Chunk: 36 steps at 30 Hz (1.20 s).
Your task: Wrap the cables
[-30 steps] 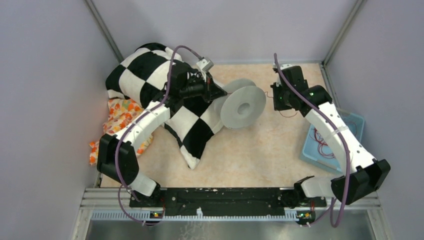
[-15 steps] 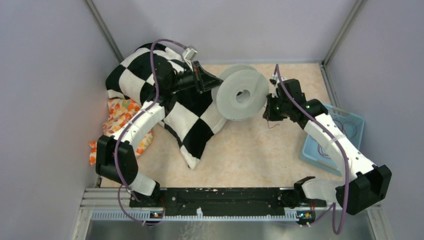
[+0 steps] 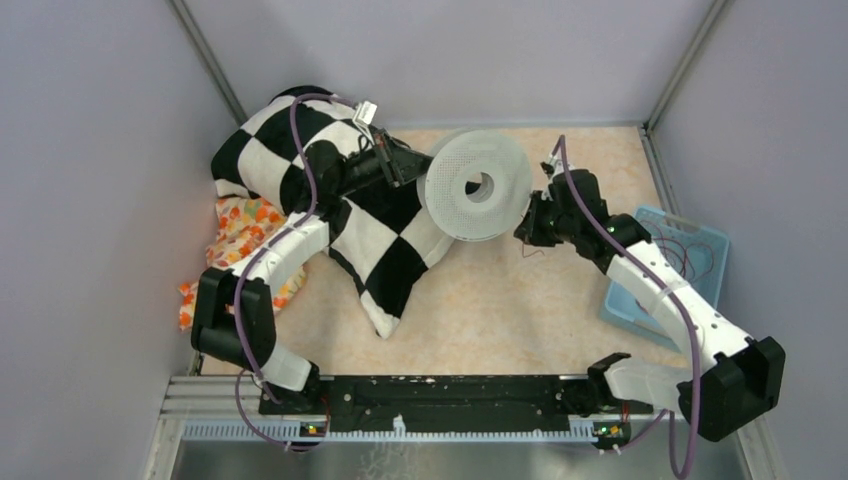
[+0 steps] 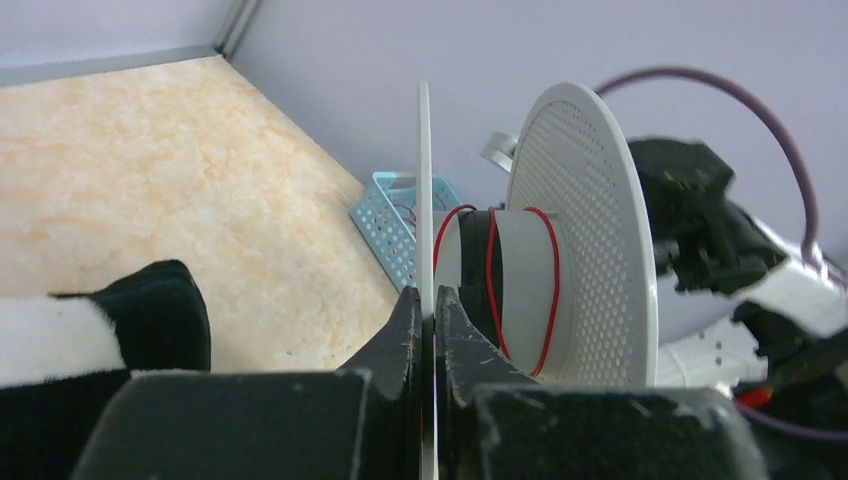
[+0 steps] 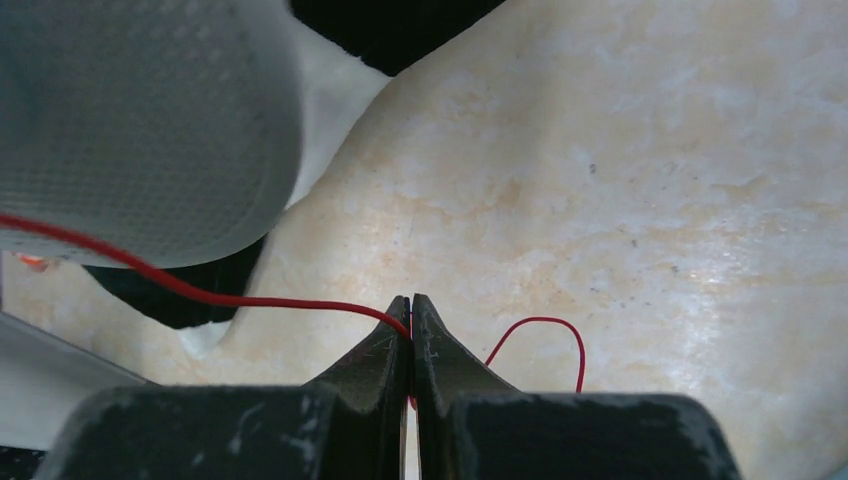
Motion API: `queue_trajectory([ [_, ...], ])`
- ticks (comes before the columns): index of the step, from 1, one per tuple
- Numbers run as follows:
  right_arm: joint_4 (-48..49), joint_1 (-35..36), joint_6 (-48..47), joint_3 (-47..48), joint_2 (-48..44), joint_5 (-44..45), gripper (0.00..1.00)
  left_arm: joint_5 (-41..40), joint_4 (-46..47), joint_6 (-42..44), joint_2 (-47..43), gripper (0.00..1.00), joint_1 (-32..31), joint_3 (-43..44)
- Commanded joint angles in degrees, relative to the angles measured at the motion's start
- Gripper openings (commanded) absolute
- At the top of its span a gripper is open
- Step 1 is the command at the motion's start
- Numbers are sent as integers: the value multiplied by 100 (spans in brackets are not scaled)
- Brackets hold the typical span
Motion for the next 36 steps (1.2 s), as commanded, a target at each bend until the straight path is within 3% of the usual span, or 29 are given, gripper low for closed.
queue_trajectory([
  [1, 744, 378, 735, -328, -358, 98, 0, -1415, 1298, -950, -173, 0, -36, -464],
  [4, 1273, 546, 1151, -681, -532, 42, 0, -1938, 1270, -959, -239, 0, -158, -678],
  [7, 1951, 654, 1581, -1076, -697, -68, 8, -2270, 1136, -866, -318, 0, -267, -748],
  [14, 3228, 714, 2091, -1630, -702, -141, 18, -2338, 900, -702, -420, 0, -301, -689],
  [20, 2879, 715, 1875, -1397, -790, 26, 31, -2518, 621, -374, -602, 0, -303, -659],
  [29, 2323, 720, 1830, -1429, -1166, 60, 35, -2567, 423, -13, -687, 0, -292, -495],
  [31, 2289, 719, 1844, -1498, -1287, 168, 28, -2510, 448, 1, -667, 0, -289, -495],
  [34, 2252, 716, 1854, -1536, -1398, 255, 5, -2398, 460, 16, -644, 0, -288, -469],
  [36, 2172, 720, 1813, -1484, -1384, 239, 0, -2414, 444, 47, -655, 0, -294, -469],
])
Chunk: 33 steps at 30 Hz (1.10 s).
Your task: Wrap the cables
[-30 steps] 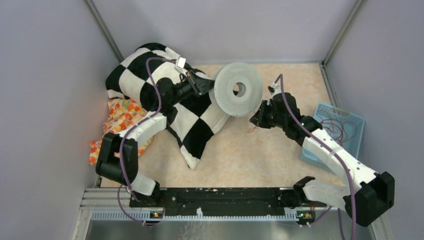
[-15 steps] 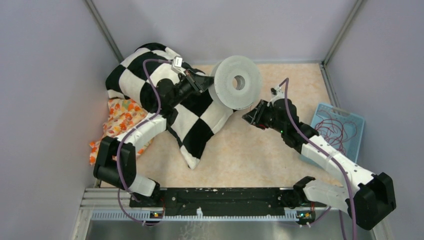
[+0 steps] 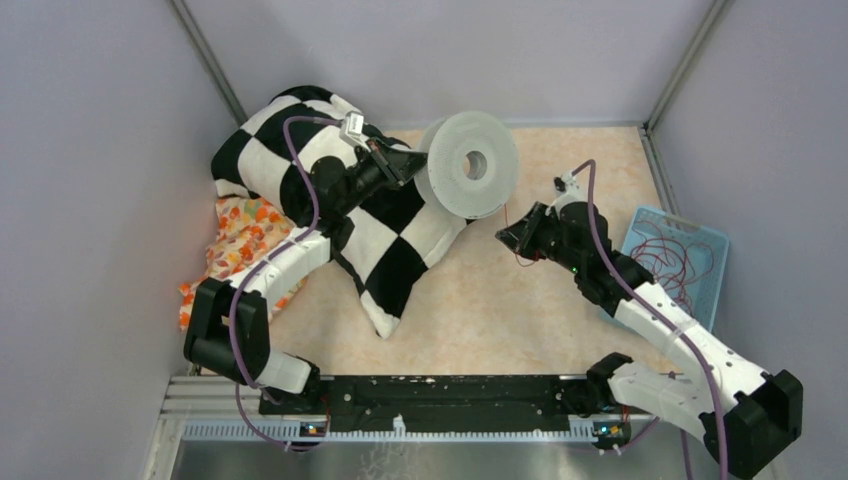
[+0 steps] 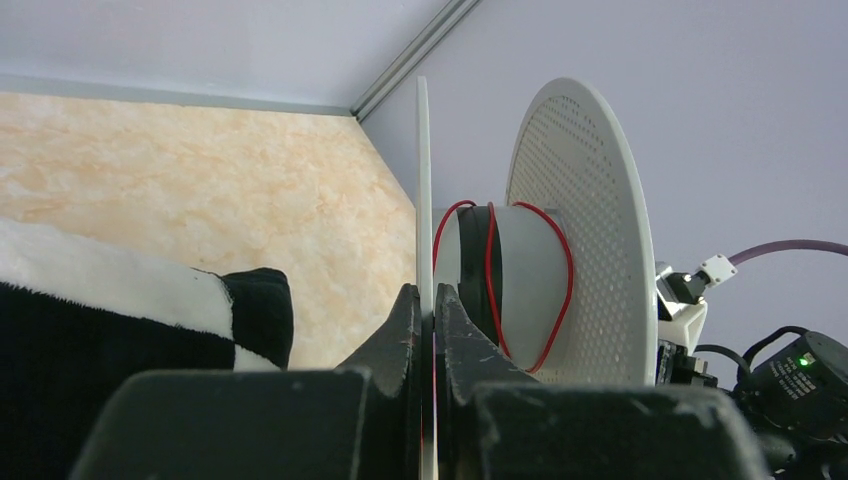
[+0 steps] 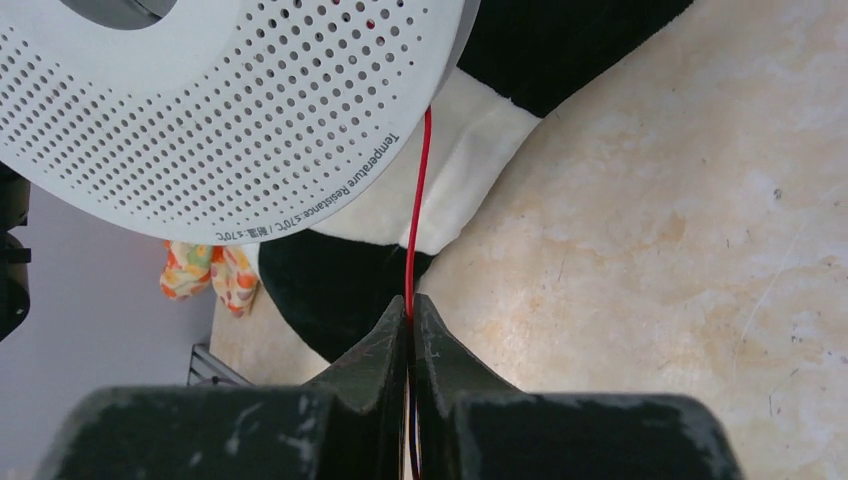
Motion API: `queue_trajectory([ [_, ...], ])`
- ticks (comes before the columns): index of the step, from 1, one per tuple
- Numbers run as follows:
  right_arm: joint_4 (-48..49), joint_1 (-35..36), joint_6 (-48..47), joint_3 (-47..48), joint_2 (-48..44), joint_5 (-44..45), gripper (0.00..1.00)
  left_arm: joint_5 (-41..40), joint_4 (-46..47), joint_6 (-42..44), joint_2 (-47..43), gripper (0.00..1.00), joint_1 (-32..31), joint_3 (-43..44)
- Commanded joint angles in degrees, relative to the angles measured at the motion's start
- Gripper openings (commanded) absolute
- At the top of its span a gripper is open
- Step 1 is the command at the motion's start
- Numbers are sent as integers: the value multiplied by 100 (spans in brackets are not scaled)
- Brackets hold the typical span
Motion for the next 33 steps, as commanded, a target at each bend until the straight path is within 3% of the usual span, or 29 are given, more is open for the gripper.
queue_trajectory([
  [1, -122, 49, -117, 173, -91, 107, 0, -17, 517, 94, -276, 0, -4, 336],
  [9, -109, 64, -338, 396, 191, -388, 0, -633, -538, 343, -405, 0, -116, 638],
  [15, 23, 733, -440, 755, 867, 90, 0, -2046, -1070, 743, -461, 0, -806, 810],
  [22, -16, 1225, -557, 1544, 1446, 174, 0, -2876, -2002, 1840, -129, 0, -1442, 1410],
  [27, 16, 1254, -626, 1811, 1519, 183, 0, -2586, -2184, 2545, 78, 0, -1745, 1538],
  [33, 55, 1248, -503, 1803, 1353, 635, 6, -1986, -1425, 2752, -131, 0, -1783, 974],
])
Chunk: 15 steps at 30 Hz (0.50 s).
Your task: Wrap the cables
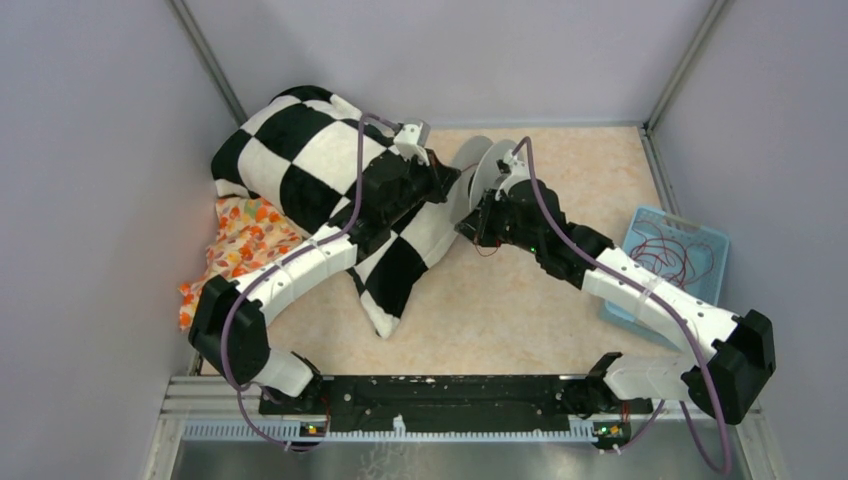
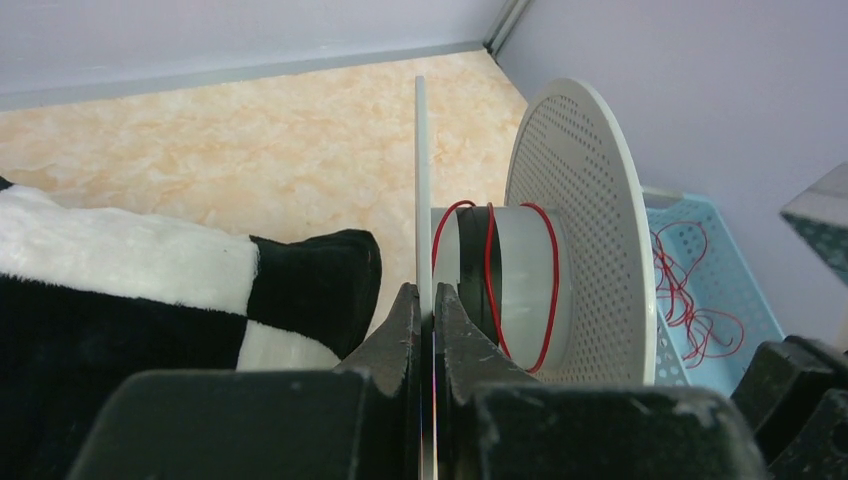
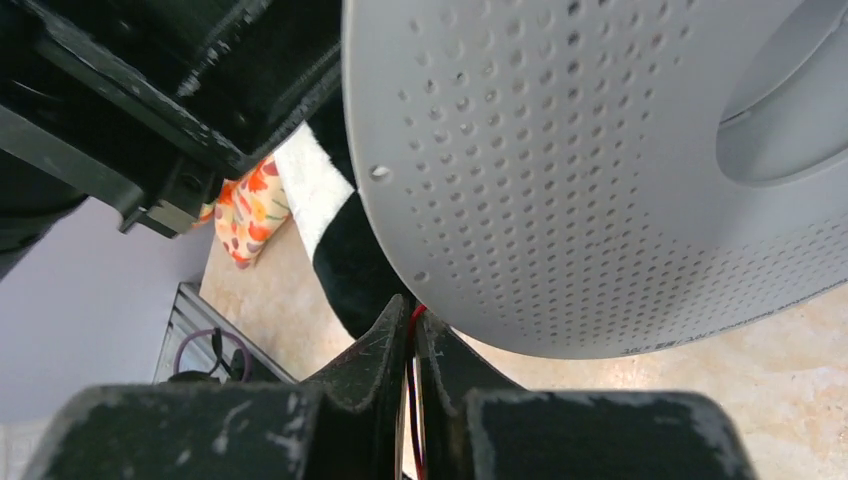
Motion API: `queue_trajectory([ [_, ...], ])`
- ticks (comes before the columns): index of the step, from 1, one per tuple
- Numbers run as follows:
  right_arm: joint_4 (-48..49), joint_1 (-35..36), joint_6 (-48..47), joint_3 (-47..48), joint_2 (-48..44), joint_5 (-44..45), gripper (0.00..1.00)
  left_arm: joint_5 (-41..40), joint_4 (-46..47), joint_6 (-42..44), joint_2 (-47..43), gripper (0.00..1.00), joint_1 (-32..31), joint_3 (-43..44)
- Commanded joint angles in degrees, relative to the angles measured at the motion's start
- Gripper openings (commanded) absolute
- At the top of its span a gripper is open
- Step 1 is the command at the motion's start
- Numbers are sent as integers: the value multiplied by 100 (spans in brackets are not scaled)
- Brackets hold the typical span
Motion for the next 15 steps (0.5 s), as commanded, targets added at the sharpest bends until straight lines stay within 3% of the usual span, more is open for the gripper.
queue_trajectory([
  [1, 257, 58, 15, 242, -182, 346, 7, 502, 1034, 288, -237, 0, -52, -159],
  [15, 420, -275, 316, -14, -515, 216, 24, 1465, 712, 991, -277, 0, -44, -104],
])
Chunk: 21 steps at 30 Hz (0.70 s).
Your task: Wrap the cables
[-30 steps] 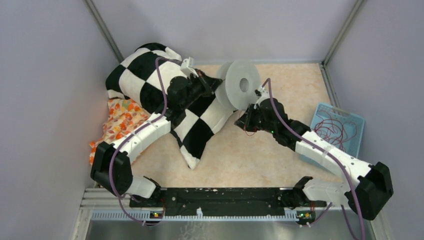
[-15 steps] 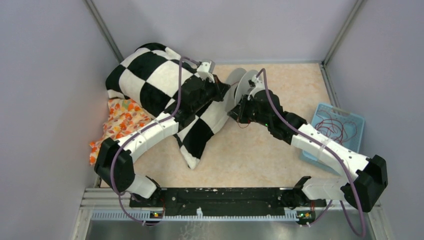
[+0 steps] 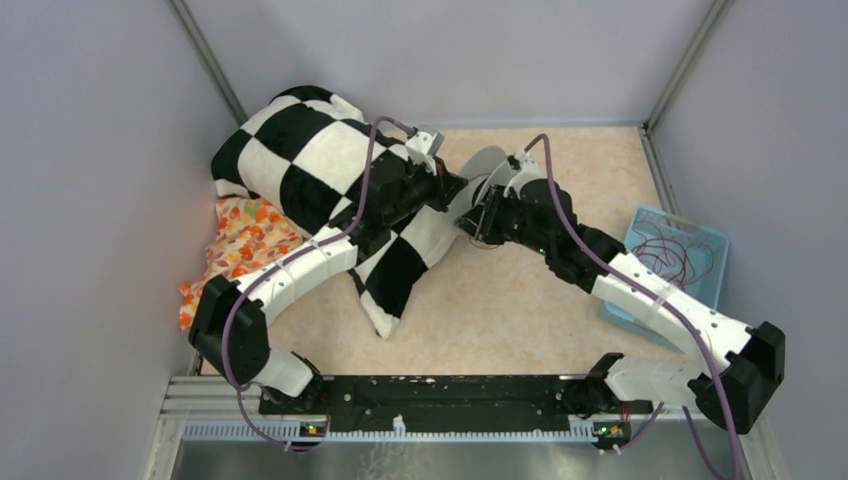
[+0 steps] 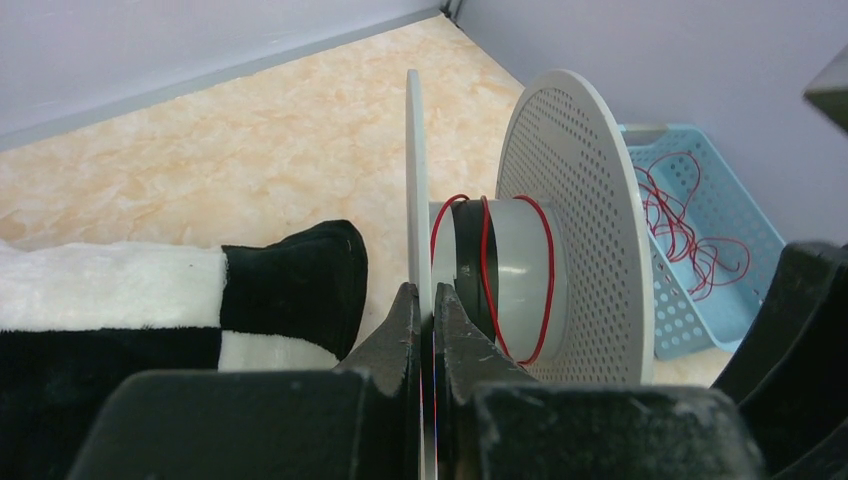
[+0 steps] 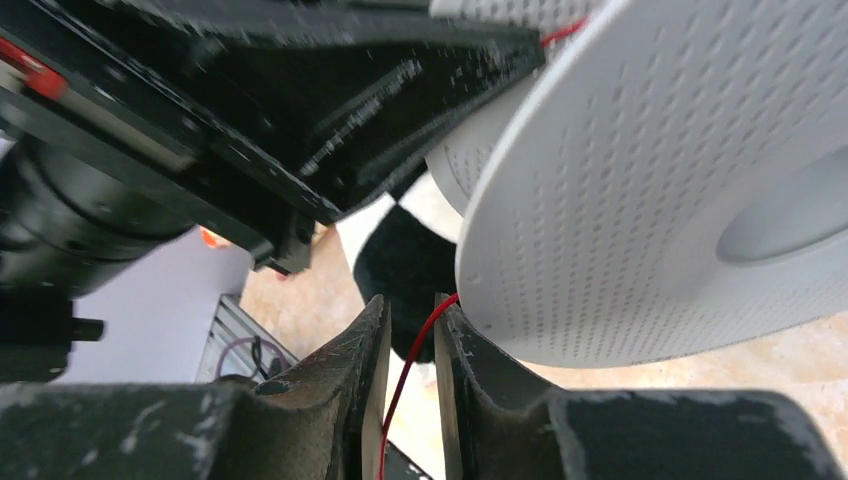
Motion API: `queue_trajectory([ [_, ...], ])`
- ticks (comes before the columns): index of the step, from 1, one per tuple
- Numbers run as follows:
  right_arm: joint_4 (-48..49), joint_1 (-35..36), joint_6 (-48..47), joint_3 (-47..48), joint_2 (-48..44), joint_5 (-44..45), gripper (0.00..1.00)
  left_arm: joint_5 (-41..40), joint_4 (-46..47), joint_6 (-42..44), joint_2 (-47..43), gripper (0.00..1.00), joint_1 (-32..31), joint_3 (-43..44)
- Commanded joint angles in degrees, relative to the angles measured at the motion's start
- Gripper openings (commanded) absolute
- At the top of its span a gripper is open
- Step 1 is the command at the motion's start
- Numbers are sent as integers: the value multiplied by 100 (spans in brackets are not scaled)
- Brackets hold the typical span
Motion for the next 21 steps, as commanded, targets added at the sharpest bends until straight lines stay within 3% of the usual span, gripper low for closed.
queue_trajectory([
  [1, 442, -287, 189, -61, -321, 176, 24, 617, 522, 236, -296, 0, -57, 74],
  [5, 488, -329, 211, -146, -419, 243, 28, 807, 516, 327, -359, 0, -44, 21],
  [21, 615, -578, 671, -472, -760, 756, 29, 1719, 234, 733, -619, 0, -18, 64],
])
